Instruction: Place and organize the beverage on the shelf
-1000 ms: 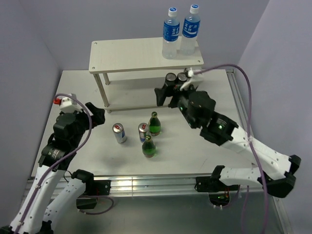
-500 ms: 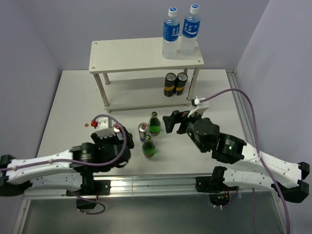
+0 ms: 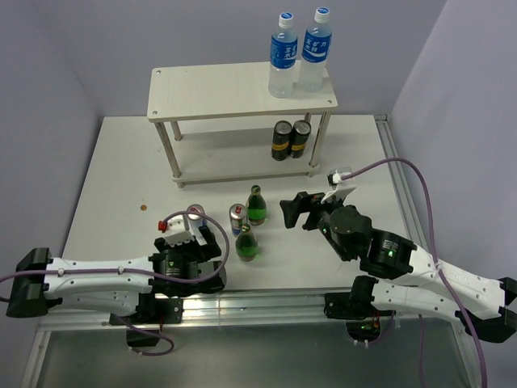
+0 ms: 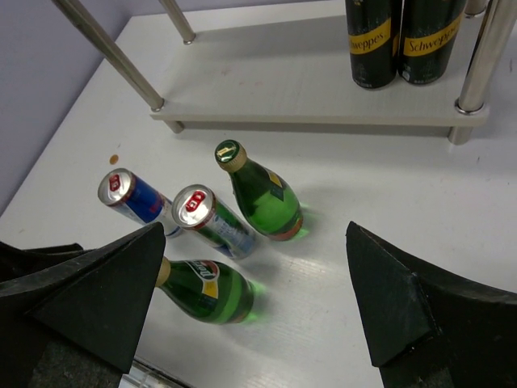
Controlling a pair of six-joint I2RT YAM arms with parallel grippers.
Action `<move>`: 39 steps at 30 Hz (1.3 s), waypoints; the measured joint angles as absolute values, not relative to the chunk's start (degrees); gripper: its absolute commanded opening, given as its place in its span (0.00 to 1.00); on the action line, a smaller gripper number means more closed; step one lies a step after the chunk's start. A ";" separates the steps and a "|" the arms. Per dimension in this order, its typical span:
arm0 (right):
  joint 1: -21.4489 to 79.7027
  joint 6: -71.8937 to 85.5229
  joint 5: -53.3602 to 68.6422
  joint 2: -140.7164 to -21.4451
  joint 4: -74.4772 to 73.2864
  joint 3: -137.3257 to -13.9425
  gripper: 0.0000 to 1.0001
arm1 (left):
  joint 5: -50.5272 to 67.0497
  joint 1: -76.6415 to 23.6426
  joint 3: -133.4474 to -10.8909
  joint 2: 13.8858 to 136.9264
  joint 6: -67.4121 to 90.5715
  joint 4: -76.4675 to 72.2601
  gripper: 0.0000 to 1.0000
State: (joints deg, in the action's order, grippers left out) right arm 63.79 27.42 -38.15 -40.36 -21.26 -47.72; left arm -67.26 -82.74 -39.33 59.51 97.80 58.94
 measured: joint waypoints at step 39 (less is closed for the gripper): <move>63.79 29.12 -36.82 -39.94 -20.64 -41.06 1.00 | -57.17 -51.64 -27.09 76.23 52.21 -4.62 0.86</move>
State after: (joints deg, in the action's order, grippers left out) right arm 63.79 29.12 -36.82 -39.94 -20.64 -41.06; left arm -57.17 -51.64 -27.09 76.23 52.21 -4.62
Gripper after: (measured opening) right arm 0.998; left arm 0.895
